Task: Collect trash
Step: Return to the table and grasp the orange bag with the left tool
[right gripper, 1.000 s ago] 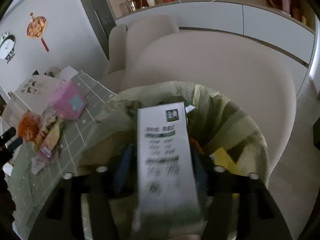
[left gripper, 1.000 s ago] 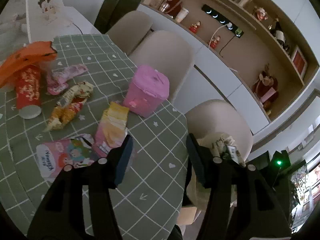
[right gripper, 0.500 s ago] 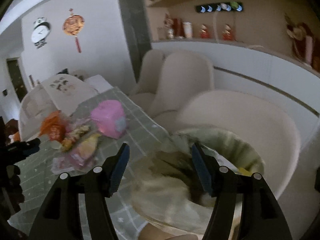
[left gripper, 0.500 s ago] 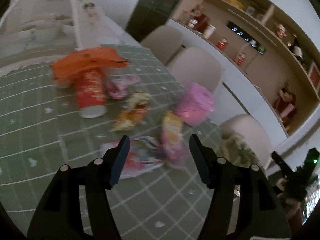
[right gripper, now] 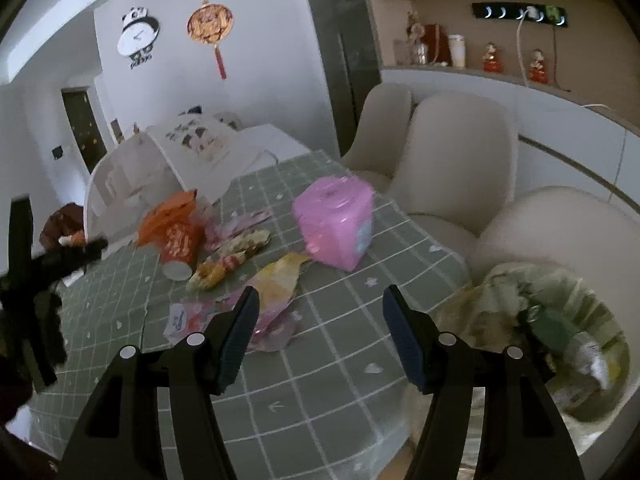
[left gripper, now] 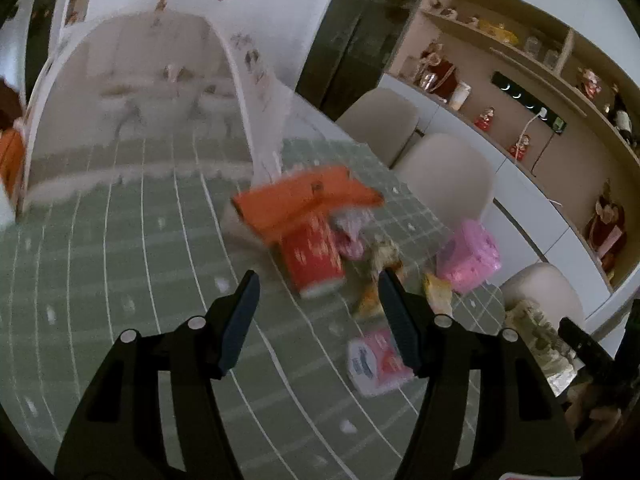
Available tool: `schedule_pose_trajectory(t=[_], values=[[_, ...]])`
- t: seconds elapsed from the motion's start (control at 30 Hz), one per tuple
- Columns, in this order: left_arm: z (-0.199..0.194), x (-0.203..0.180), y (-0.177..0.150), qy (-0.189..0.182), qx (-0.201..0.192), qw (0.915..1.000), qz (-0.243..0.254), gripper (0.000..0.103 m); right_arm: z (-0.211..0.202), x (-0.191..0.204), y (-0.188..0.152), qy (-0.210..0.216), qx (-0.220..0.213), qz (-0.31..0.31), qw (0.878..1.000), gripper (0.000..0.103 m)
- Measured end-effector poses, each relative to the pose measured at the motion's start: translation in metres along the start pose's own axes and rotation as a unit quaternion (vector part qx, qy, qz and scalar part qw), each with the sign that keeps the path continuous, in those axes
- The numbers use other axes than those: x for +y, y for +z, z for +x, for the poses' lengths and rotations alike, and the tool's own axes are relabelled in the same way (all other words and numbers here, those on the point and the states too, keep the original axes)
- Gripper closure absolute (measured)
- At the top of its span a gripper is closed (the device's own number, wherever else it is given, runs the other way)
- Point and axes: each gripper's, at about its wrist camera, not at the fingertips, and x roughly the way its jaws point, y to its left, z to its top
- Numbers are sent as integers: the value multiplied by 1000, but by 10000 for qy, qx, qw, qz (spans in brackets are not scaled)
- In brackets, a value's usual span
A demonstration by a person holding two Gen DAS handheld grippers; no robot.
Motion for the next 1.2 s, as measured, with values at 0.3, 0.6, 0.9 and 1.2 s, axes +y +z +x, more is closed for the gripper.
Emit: schedule_pose_trajectory(t=[0.3, 0.6, 0.9, 1.2], values=[[71, -5, 70, -225, 539, 9878, 1441, 44, 26, 39, -4, 243, 396, -298, 9985, 44], [123, 4, 63, -301, 1503, 9808, 1206, 73, 42, 41, -5, 46, 585, -199, 9981, 44], [56, 9, 49, -567, 1038, 9919, 472, 97, 65, 46, -1, -9, 762, -167, 9970, 44], [19, 4, -9, -784, 1188, 9897, 134, 98, 96, 43, -2, -5, 1024, -74, 9947, 44]])
